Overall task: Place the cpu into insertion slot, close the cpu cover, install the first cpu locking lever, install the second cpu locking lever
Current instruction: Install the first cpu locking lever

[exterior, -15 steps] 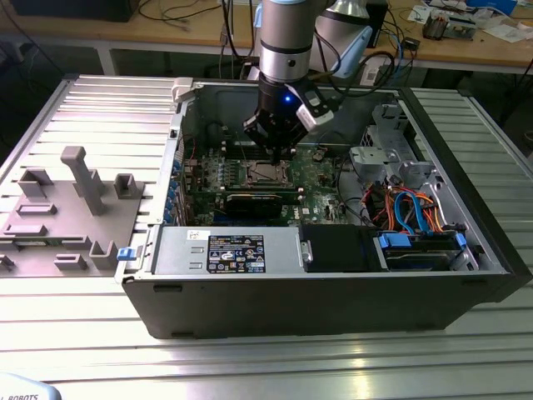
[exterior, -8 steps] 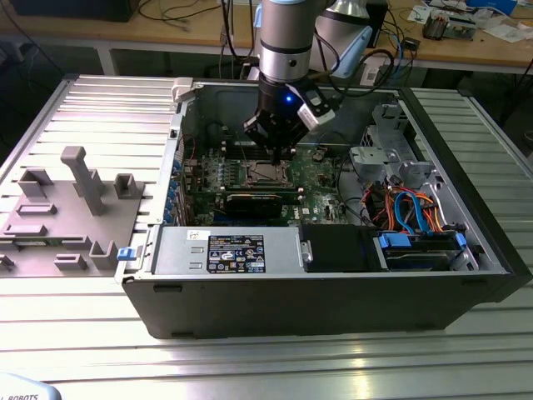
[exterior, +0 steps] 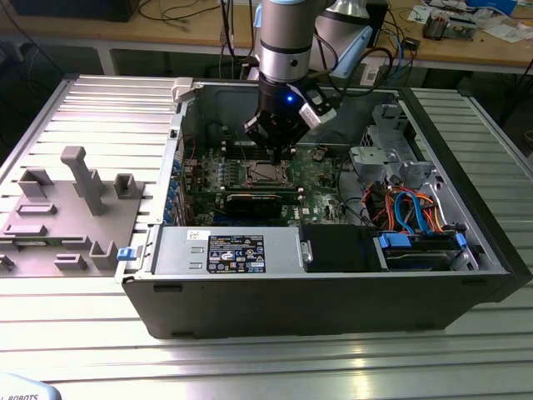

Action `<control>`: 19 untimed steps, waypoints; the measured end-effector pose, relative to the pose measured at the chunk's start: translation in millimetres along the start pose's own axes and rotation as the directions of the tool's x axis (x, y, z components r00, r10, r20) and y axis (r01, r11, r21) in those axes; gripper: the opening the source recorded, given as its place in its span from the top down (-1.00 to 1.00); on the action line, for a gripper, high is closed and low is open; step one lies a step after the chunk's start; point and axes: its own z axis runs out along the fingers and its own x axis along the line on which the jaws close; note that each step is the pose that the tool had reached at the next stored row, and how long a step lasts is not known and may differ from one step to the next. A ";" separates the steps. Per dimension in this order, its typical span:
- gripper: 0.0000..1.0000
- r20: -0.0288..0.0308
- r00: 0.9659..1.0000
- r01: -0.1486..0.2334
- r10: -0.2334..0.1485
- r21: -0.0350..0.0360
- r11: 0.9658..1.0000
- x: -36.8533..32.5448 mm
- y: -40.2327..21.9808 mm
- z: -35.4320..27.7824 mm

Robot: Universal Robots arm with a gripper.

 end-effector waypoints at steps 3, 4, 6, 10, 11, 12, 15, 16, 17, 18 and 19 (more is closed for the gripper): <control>0.79 0.001 1.000 0.017 -0.017 0.000 1.000 0.0 0.1 0.0; 0.79 0.001 1.000 0.023 -0.023 0.000 1.000 0.0 0.1 0.0; 0.79 0.001 1.000 0.028 -0.028 0.000 1.000 0.0 0.2 -0.1; 0.79 0.000 1.000 -0.005 0.005 0.000 1.000 0.0 0.3 0.6; 0.79 -0.001 1.000 -0.021 0.021 0.000 1.000 0.0 0.3 0.9; 0.79 -0.002 0.999 -0.038 0.038 0.001 0.999 0.0 0.3 1.1; 0.79 -0.005 0.992 -0.122 0.122 0.002 0.993 0.0 0.3 1.5; 0.79 -0.006 0.990 -0.140 0.140 0.002 0.990 0.0 0.3 1.5; 0.79 -0.006 0.988 -0.155 0.155 0.002 0.988 0.0 0.3 1.6; 0.79 -0.007 0.985 -0.173 0.173 0.003 0.985 0.0 0.3 1.6; 0.79 -0.007 0.982 -0.188 0.188 0.003 0.982 0.0 0.3 1.6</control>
